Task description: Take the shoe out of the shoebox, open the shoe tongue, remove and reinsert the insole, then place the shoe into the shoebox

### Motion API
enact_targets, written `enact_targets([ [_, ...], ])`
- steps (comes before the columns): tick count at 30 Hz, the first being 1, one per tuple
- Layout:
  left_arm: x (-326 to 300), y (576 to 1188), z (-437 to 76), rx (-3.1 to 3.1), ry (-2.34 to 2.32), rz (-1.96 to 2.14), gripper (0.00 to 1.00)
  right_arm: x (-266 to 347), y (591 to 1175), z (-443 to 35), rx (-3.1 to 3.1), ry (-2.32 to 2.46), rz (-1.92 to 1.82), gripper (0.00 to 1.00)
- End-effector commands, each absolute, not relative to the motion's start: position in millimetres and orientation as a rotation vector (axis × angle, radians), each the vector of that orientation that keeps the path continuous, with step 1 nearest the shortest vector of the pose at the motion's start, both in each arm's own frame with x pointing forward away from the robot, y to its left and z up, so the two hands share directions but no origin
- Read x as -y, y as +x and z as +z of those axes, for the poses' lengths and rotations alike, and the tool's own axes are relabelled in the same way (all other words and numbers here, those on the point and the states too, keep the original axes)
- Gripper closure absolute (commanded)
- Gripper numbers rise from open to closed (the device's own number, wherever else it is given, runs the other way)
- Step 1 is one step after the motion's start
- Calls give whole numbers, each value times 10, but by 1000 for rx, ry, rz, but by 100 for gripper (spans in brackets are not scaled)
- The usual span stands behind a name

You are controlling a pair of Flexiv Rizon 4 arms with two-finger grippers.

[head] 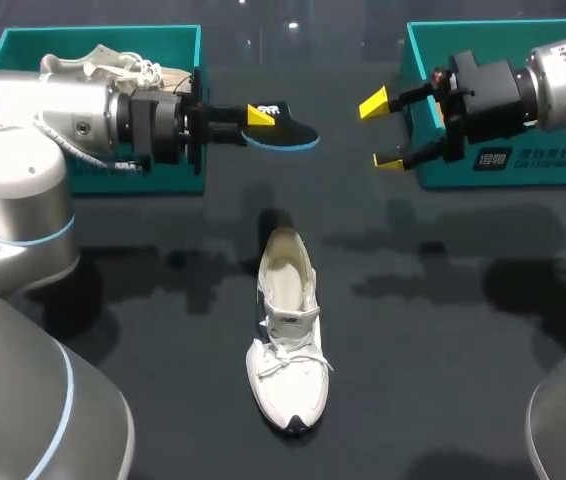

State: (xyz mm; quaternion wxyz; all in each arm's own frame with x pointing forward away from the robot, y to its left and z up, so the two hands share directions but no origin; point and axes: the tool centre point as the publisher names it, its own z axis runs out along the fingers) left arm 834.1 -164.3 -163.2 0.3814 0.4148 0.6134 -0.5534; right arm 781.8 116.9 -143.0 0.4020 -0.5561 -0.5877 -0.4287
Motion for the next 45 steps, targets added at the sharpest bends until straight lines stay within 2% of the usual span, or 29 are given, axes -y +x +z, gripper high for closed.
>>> enact_targets([
  [1, 1635, 8324, -1646, -1087, 1393, -878, 100, -1181, 7815, -1432, 1485, -1409, -1083, 0],
  [14, 1603, 8276, -1638, -909, 1521, -579, 100, -1311, 7717, -1435, 1515, -1397, -1065, 0],
  [29, 1635, 8376, -1619, -954, 1467, -642, 100, -1604, 7610, -1580, 1594, -1330, -1113, 0],
  [45, 1582, 8411, -1517, -1022, 1434, -718, 100, -1774, 7772, -1687, 1724, -1209, -1203, 0],
])
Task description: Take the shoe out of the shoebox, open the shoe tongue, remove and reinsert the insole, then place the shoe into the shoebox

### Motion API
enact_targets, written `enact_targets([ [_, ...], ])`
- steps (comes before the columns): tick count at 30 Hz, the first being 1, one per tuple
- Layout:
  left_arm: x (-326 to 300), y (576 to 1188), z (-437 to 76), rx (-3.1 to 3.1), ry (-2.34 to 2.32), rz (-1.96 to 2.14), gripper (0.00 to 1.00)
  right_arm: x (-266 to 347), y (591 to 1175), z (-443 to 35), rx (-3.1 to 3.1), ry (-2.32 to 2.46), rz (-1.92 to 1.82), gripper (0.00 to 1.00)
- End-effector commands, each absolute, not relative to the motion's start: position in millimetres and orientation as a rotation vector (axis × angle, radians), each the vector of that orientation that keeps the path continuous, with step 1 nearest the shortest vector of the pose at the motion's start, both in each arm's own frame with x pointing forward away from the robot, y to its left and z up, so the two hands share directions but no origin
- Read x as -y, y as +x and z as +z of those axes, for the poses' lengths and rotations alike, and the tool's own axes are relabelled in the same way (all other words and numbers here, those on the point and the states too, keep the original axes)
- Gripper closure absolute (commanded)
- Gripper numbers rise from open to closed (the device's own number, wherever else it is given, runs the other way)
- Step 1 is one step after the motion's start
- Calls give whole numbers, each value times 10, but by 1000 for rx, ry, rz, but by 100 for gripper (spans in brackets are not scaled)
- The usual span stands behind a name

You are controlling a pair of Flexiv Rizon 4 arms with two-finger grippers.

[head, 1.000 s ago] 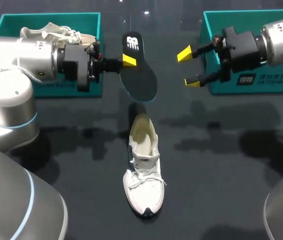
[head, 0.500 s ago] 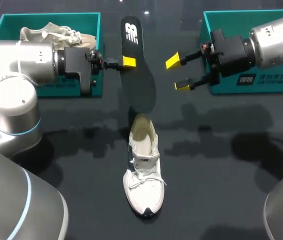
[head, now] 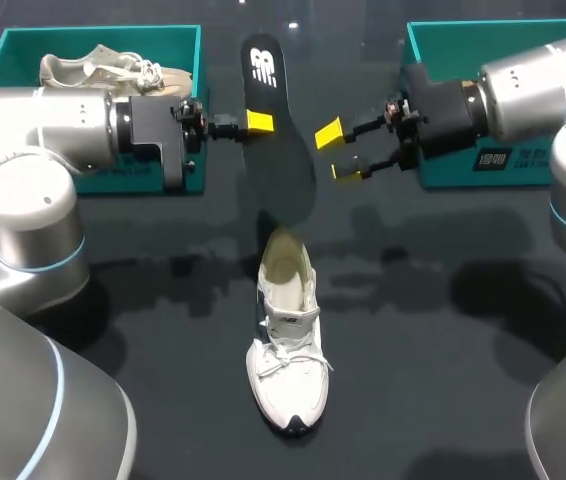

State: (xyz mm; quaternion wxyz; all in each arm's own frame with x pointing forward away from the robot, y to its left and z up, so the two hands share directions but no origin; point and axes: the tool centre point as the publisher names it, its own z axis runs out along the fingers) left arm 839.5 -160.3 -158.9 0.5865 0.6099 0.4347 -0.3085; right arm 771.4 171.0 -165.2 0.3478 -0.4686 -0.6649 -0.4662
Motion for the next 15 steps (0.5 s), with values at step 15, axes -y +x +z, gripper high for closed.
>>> enact_targets([
  [15, 1608, 8425, -1517, -1072, 1382, -785, 100, -1807, 7836, -1720, 1761, -1087, -1298, 0],
])
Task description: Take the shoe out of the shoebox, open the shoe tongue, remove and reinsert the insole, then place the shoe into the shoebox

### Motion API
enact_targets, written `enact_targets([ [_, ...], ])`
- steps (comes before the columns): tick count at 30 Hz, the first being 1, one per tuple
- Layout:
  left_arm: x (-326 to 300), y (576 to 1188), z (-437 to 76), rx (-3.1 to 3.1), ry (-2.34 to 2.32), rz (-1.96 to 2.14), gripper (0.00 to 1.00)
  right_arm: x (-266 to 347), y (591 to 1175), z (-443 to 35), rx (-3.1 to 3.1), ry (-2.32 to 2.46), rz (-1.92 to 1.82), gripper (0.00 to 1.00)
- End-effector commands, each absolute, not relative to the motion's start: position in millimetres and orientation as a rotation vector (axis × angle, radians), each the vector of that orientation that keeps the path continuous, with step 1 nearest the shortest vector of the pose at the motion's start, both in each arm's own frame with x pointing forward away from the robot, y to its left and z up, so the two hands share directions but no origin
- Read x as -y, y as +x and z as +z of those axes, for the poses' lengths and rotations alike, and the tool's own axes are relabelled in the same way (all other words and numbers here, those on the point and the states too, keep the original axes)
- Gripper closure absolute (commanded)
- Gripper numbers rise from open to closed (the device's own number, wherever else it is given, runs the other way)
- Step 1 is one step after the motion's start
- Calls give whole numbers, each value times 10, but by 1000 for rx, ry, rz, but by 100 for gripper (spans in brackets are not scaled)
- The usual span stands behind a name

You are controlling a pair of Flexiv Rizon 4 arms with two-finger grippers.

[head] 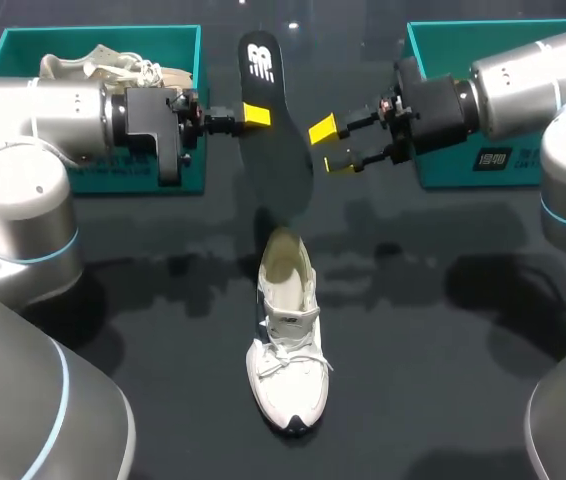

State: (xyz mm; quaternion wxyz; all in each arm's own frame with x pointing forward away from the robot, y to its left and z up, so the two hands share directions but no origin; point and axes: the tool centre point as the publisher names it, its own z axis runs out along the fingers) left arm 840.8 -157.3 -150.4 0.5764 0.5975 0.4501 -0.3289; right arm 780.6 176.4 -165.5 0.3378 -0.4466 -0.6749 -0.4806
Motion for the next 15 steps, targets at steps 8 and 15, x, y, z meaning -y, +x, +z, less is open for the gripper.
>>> enact_targets([
  [8, 1610, 8398, -1502, -1053, 1344, -814, 100, -1867, 7895, -1776, 1757, -1006, -1365, 0],
  [15, 1638, 8394, -1541, -990, 1365, -787, 100, -1998, 7987, -1755, 1773, -959, -1348, 0],
])
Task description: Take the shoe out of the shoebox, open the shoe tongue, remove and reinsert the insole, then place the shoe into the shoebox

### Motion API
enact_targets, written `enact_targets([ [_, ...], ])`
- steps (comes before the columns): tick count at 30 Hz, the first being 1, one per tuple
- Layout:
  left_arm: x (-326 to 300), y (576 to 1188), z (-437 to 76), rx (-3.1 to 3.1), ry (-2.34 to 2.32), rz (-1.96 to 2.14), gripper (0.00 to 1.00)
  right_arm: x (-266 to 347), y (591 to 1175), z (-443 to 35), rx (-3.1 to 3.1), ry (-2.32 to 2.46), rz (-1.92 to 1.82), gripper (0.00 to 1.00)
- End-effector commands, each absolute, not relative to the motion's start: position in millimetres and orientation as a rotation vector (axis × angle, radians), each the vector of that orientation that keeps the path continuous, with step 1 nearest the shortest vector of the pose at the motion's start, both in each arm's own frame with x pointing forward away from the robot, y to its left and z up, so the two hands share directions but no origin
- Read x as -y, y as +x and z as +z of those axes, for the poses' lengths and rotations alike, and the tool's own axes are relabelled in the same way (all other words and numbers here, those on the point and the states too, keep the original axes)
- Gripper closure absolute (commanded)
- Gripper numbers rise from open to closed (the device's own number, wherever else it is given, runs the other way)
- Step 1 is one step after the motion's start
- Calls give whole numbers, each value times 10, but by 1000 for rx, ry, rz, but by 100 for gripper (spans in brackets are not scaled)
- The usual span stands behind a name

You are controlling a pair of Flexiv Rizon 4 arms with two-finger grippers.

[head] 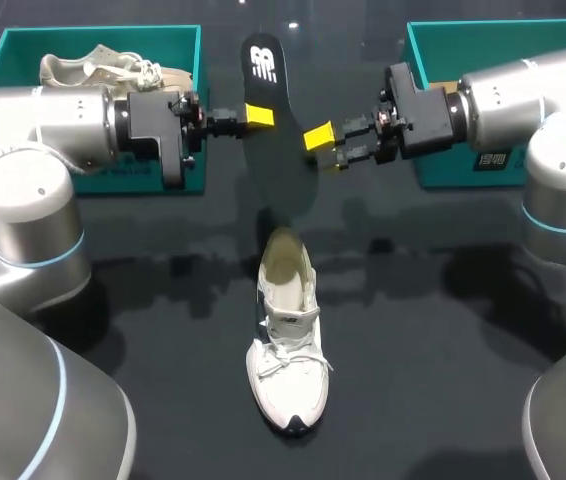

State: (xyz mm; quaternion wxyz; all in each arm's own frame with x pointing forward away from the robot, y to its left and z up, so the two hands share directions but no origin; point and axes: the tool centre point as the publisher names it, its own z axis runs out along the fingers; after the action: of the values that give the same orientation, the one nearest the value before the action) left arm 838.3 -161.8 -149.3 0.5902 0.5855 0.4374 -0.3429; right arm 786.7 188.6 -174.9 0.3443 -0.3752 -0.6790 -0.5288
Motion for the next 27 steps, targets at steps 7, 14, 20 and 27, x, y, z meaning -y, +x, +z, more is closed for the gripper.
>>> enact_targets([
  [7, 1659, 8400, -1609, -948, 1378, -779, 100, -2082, 8006, -1769, 1769, -980, -1310, 1],
  [14, 1670, 8415, -1622, -951, 1363, -783, 100, -2136, 7979, -1818, 1776, -972, -1319, 44],
  [20, 1676, 8445, -1624, -971, 1351, -789, 100, -2174, 7935, -1843, 1792, -952, -1343, 52],
  [27, 1718, 8446, -1631, -969, 1357, -785, 100, -2219, 7910, -1848, 1799, -938, -1348, 60],
])
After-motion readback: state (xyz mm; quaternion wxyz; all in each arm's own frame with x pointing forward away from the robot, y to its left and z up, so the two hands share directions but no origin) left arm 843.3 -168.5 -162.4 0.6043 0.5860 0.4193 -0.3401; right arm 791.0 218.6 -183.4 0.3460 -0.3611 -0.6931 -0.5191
